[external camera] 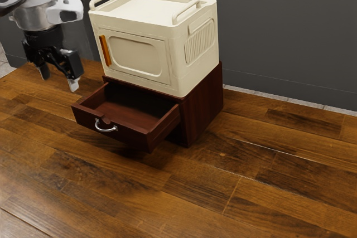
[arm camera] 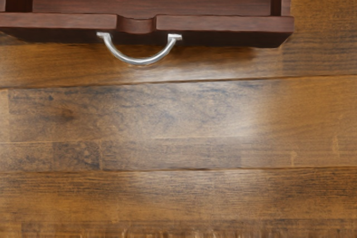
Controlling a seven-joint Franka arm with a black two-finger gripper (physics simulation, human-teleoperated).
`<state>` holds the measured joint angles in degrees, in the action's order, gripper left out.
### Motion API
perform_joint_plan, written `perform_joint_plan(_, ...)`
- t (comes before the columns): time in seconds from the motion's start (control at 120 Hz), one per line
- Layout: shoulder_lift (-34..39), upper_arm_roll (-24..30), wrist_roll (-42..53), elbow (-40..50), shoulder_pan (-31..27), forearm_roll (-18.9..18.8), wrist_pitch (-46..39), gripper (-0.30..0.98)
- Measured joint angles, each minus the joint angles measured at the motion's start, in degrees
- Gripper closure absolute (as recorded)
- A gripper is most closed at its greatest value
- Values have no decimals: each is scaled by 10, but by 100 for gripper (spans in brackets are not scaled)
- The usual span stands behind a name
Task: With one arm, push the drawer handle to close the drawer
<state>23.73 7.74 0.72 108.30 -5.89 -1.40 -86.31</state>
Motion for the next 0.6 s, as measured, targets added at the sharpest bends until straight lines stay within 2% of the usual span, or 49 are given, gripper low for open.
perform_joint_plan(0.083, 91, 7, -15, 177, -2, -1, -74, 2)
perform_joint_plan(0.192, 102, 9, -30, 283, 3, -2, -166, 11)
perform_joint_plan(0.367, 16, 5, -34, 300, 5, -5, -284, 43)
perform_joint_plan(0.433, -42, 5, -34, 287, 4, -7, -319, 54)
perform_joint_plan(0.6, -151, -17, -30, 234, 3, -11, -377, 69)
